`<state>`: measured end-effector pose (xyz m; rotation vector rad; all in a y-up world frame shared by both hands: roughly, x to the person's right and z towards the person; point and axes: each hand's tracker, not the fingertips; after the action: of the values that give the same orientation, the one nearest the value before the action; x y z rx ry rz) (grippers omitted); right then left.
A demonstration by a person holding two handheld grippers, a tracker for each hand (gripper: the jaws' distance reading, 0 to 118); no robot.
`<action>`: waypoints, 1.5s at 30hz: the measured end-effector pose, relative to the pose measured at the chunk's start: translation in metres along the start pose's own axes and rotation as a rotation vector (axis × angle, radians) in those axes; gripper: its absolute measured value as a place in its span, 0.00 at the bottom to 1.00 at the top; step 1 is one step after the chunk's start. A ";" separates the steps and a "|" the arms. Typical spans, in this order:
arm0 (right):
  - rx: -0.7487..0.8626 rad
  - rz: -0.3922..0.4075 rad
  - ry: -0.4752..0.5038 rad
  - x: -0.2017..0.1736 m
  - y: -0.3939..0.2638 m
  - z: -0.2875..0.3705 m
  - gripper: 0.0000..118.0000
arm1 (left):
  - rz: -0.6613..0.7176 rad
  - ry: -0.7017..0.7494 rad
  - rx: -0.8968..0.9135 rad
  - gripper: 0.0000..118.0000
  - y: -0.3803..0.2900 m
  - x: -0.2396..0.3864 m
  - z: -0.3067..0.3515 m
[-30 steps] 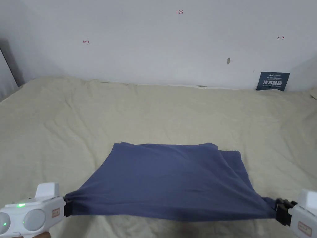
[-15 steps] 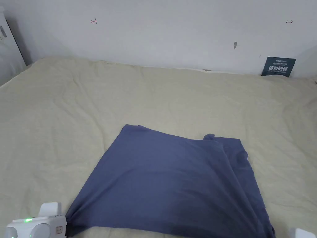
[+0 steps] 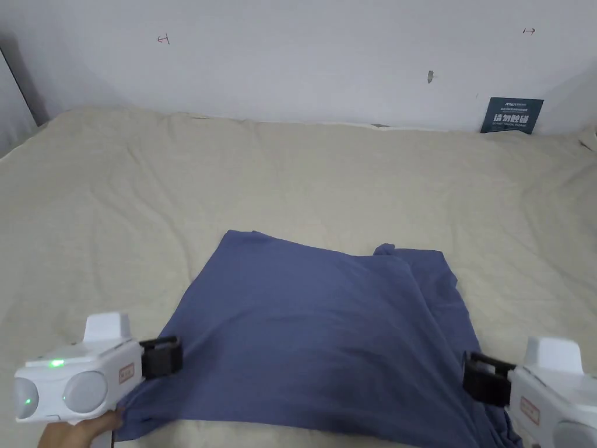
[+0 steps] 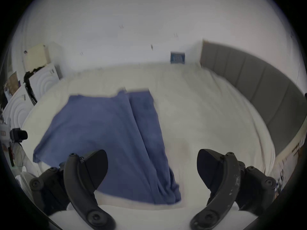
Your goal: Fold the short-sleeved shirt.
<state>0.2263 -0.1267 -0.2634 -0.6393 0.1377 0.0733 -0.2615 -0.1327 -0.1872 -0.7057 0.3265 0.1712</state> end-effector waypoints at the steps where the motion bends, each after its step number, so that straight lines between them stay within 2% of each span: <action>1: 0.048 0.011 0.002 -0.007 0.011 0.009 0.94 | -0.011 -0.015 0.051 0.98 0.011 0.008 0.008; 9: 0.355 0.034 -0.042 -0.038 0.060 0.057 0.94 | -0.046 -0.017 0.448 0.98 0.057 0.055 0.062; 12: 0.412 0.023 -0.053 -0.044 0.066 0.066 0.92 | -0.059 -0.033 0.535 0.91 0.060 0.068 0.071; 13: 0.425 0.019 -0.051 -0.045 0.067 0.067 0.85 | -0.065 -0.041 0.553 0.84 0.060 0.071 0.074; 15: 0.448 0.011 -0.054 -0.048 0.069 0.070 0.52 | -0.052 -0.069 0.579 0.55 0.060 0.077 0.076; 16: 0.457 0.013 -0.052 -0.049 0.069 0.070 0.31 | -0.063 -0.081 0.595 0.37 0.059 0.081 0.077; 17: 0.463 0.016 -0.061 -0.049 0.071 0.069 0.10 | -0.083 -0.087 0.597 0.12 0.059 0.084 0.078; 18: 0.469 0.021 -0.060 -0.049 0.071 0.068 0.04 | -0.097 -0.099 0.598 0.00 0.059 0.087 0.078; 20: 0.472 0.034 -0.067 -0.049 0.073 0.067 0.01 | -0.110 -0.141 0.592 0.00 0.062 0.091 0.073; 25: 0.463 0.017 -0.061 -0.045 0.080 0.053 0.01 | -0.137 -0.152 0.549 0.00 0.078 0.101 0.050; 29: 0.453 0.015 -0.063 -0.041 0.091 0.037 0.01 | -0.115 -0.187 0.421 0.00 0.108 0.103 0.011; 36: 0.418 0.014 -0.068 -0.034 0.115 -0.010 0.01 | -0.119 -0.226 0.148 0.00 0.168 0.097 -0.112; 42: 0.373 0.019 -0.091 -0.030 0.134 -0.057 0.01 | -0.115 -0.166 -0.017 0.02 0.204 0.090 -0.226; 43: 0.366 0.018 -0.096 -0.029 0.136 -0.065 0.01 | -0.133 -0.160 -0.056 0.08 0.207 0.090 -0.242; 44: 0.361 0.021 -0.103 -0.029 0.138 -0.071 0.01 | -0.150 -0.161 -0.086 0.26 0.210 0.090 -0.257; 45: 0.355 0.023 -0.111 -0.028 0.139 -0.078 0.01 | -0.165 -0.156 -0.119 0.48 0.209 0.092 -0.272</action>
<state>0.1747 -0.0629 -0.4031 -0.2789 0.0486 0.1031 -0.2947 -0.1515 -0.5401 -0.8283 0.1085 0.0891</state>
